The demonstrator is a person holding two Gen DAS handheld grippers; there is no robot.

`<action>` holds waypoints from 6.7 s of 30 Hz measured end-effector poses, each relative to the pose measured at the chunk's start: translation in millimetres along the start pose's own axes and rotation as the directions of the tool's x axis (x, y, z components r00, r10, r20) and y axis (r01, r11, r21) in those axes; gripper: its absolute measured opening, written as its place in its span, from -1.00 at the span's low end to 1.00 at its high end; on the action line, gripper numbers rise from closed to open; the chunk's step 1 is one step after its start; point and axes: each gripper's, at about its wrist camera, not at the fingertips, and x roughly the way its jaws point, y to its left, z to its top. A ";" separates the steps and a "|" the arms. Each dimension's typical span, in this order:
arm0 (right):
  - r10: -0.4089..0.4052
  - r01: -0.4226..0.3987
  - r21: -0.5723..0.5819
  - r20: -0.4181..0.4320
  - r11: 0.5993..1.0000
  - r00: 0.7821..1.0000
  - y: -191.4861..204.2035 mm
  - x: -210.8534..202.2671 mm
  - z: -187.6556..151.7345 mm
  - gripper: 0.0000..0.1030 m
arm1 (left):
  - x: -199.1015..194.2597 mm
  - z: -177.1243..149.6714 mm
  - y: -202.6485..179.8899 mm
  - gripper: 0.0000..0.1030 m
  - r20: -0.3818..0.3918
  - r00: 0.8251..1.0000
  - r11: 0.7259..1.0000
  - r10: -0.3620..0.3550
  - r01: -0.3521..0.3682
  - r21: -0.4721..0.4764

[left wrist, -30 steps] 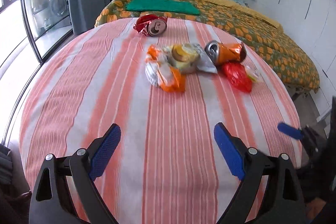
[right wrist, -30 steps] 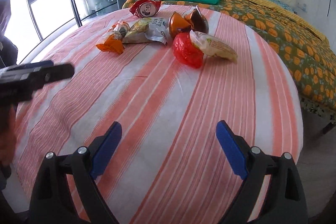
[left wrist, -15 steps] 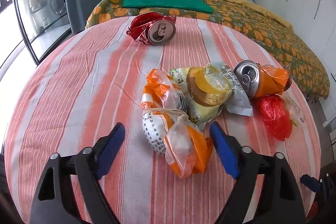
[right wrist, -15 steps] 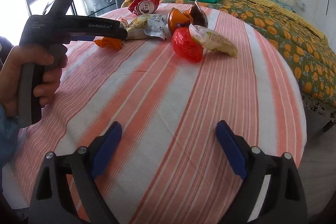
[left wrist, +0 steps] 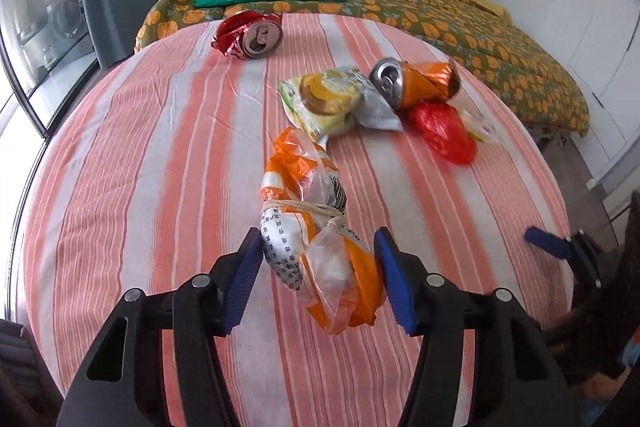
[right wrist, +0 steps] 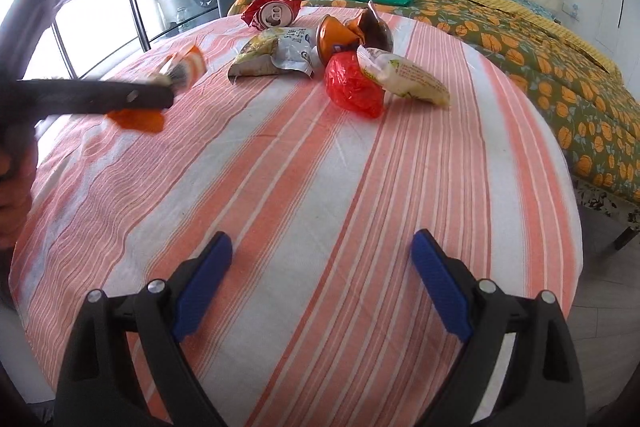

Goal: Collect trash
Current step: 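Grasp the orange-white wrapped bundle with the left gripper while the right gripper reaches the red bag, then grasp the red plastic bag with the right gripper and lift it, then carry bundle and red bag over the blue wastebasket and open both grippers, then move both grippers back over the table, then grasp the orange crushed can and wrapper with the left gripper while the right gripper grasps the cream snack bar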

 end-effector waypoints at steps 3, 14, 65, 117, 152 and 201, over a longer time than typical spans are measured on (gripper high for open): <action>-0.003 0.003 0.004 0.001 1.000 1.000 -0.3 -0.3 -0.4 0.72 | -5.9 -19.6 -10.7 0.12 -0.024 1.000 0.999 -0.018 0.019 0.045; 0.026 -0.027 0.129 0.002 0.991 1.000 -29.1 -8.6 5.2 0.72 | 15.1 -42.1 -30.8 0.55 0.022 0.997 0.993 0.075 -0.076 0.087; 0.153 -0.141 0.085 -0.156 0.986 0.976 -9.5 -22.6 10.4 0.35 | 4.2 -34.9 -15.3 0.59 0.012 1.000 0.999 -0.009 0.010 -0.052; 0.005 0.138 0.715 -0.195 0.685 0.981 -380.1 -19.9 -183.1 0.24 | 218.8 -63.1 -418.6 0.21 -0.305 0.936 0.929 -0.176 0.261 0.263; -0.219 0.187 0.325 0.065 0.927 0.973 -177.2 -95.0 -93.5 0.40 | -15.0 -101.3 -223.5 0.61 -0.004 0.967 0.947 -0.256 0.251 0.201; 0.003 -0.010 0.113 0.062 0.994 0.998 -54.6 -63.8 -50.1 0.40 | -14.9 1.8 -63.2 0.16 0.119 0.992 0.997 0.028 -0.037 0.071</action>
